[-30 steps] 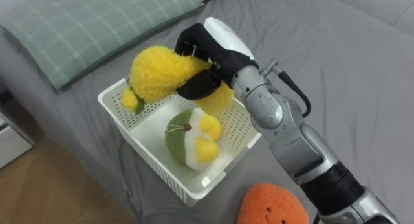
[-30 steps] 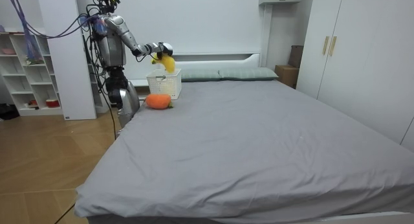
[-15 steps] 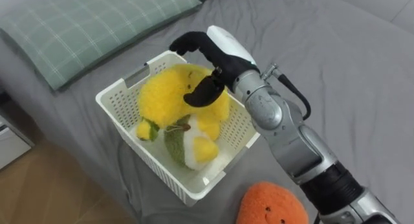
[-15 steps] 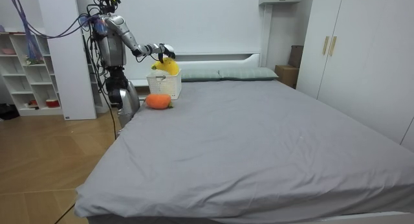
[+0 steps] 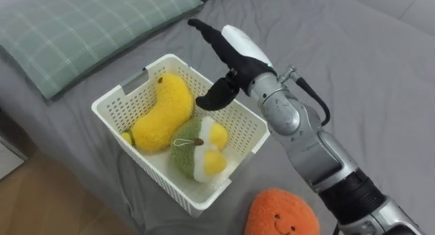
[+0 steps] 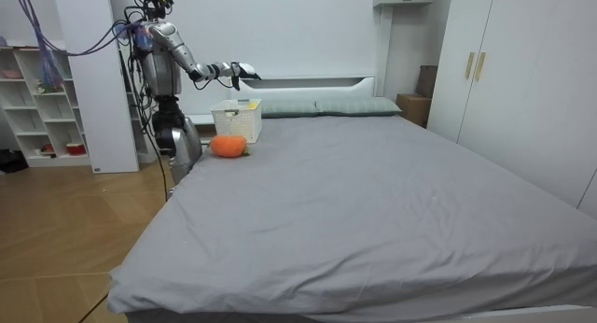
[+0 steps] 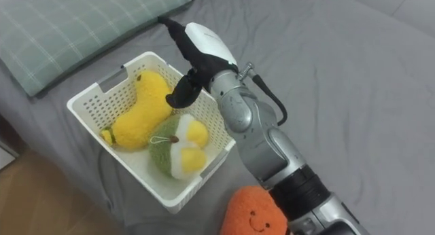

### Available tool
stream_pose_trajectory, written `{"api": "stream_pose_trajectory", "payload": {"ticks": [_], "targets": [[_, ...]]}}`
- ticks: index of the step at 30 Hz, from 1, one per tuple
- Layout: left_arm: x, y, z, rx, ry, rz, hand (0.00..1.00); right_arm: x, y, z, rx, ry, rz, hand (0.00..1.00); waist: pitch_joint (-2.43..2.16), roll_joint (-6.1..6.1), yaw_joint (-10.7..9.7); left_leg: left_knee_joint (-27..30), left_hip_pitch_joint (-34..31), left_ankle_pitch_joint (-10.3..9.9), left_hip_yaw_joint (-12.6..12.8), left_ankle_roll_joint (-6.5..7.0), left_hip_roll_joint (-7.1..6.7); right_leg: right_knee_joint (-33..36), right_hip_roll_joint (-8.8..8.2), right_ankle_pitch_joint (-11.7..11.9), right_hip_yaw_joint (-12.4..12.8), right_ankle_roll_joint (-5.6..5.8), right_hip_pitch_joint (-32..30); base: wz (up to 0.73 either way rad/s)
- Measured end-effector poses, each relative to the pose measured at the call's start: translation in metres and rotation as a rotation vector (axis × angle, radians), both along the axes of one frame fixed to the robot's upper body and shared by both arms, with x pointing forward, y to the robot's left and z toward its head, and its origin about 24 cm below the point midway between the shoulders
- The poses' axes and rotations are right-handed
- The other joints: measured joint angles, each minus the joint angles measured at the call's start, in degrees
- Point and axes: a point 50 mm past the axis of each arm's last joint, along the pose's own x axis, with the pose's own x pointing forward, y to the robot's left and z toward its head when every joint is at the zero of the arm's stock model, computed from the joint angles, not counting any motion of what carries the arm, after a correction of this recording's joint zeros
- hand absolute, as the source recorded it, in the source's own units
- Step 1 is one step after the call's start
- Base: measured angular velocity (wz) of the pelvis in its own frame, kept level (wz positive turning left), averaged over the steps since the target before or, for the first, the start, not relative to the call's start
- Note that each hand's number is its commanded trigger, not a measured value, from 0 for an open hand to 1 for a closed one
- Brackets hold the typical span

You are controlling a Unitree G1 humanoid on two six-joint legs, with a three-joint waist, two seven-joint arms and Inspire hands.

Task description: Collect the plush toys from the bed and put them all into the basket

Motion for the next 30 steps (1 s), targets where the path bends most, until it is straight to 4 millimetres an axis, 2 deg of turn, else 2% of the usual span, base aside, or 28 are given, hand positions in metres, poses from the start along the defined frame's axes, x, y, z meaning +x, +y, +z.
{"api": "stream_pose_trajectory", "payload": {"ticks": [3, 9, 13, 15, 17, 18, 19, 21, 24, 26, 30], "targets": [[-0.003, -0.001, -0.001, -0.004, 0.015, 0.003, 0.0, 0.003, -0.01, 0.002, 0.001, -0.005, -0.023, 0.0, 0.13, 0.2, -0.93, -0.18, 0.53, -0.04, 1.08, 0.06, 0.18, 0.01, 0.03, 0.0, 1.24, 0.0, -0.05, -0.18], [-0.008, -0.001, -0.002, 0.005, 0.03, 0.01, 0.0, 0.008, -0.03, 0.014, 0.093, -0.029, -0.076, 0.0, -0.08, 0.3, -4.36, -1.16, 2.25, 0.0, 3.12, 0.14, 0.48, 0.06, 0.13, 0.02, 3.32, -0.02, 0.24, -0.19], [-0.005, -0.001, -0.002, 0.004, 0.017, 0.004, 0.0, 0.012, -0.046, 0.022, 0.11, -0.071, -0.129, 0.0, -0.17, 0.54, -6.56, -2.15, 3.68, -0.08, 6.16, 0.21, 1.16, 0.11, 0.29, 0.13, 6.25, -0.18, -0.08, -0.35], [-0.004, -0.001, -0.002, 0.001, 0.015, 0.004, 0.0, 0.013, -0.054, 0.024, 0.124, -0.087, -0.166, 0.0, -0.4, 0.89, -8.13, -2.37, 4.09, -0.17, 7.03, 0.29, 1.3, 0.14, 0.57, 0.17, 6.98, -0.21, -0.09, -0.26], [-0.002, -0.001, -0.001, 0.002, 0.011, 0.002, 0.0, 0.013, -0.065, 0.023, 0.138, -0.095, -0.204, 0.0, -0.89, 1.32, -9.9, -2.74, 4.64, -0.32, 8.4, 0.34, 1.52, 0.12, 0.78, 0.36, 7.99, -0.18, -0.16, -0.26], [-0.002, -0.001, -0.001, 0.003, 0.009, 0.002, 0.0, 0.013, -0.067, 0.023, 0.14, -0.096, -0.214, 0.0, -0.95, 1.38, -10.17, -2.9, 4.84, -0.32, 8.67, 0.34, 1.56, 0.13, 0.83, 0.36, 8.35, -0.18, -0.15, -0.28], [-0.001, 0.0, -0.001, 0.004, 0.007, 0.003, 0.0, 0.012, -0.071, 0.022, 0.152, -0.092, -0.229, 0.0, -1.03, 1.46, -10.91, -3.16, 5.31, -0.34, 9.24, 0.31, 1.72, 0.17, 1.0, 0.39, 9.26, -0.22, -0.11, -0.22], [0.002, 0.0, -0.001, 0.004, 0.002, 0.001, 0.0, 0.011, -0.079, 0.019, 0.164, -0.084, -0.25, 0.0, -1.2, 1.41, -12.69, -3.24, 5.61, -0.41, 10.0, 0.25, 1.91, 0.24, 1.11, 0.43, 9.47, -0.27, -0.07, -0.18], [0.004, -0.002, -0.001, -0.018, -0.005, -0.011, 0.0, 0.004, -0.092, 0.011, 0.156, -0.058, -0.277, 0.0, -1.39, 1.69, -13.71, -3.29, 6.41, -0.82, 11.12, 0.13, 2.23, 0.24, 1.46, 0.5, 11.03, -0.37, 0.01, -0.27], [0.0, -0.002, -0.003, -0.027, 0.01, 0.013, 0.0, -0.003, -0.102, -0.001, 0.157, -0.018, -0.305, 0.0, -1.4, 1.86, -14.81, -3.74, 7.1, -0.89, 12.16, 0.09, 2.41, 0.25, 1.76, 0.54, 12.28, -0.45, 0.03, -0.23], [-0.003, 0.0, -0.003, -0.027, 0.015, 0.027, 0.0, -0.014, -0.116, -0.021, 0.142, 0.048, -0.357, 0.0, -1.28, 2.04, -16.07, -3.83, 7.14, -0.95, 12.72, 0.0, 2.62, 0.27, 1.98, 0.7, 12.77, -0.62, -0.22, -0.1]]}}
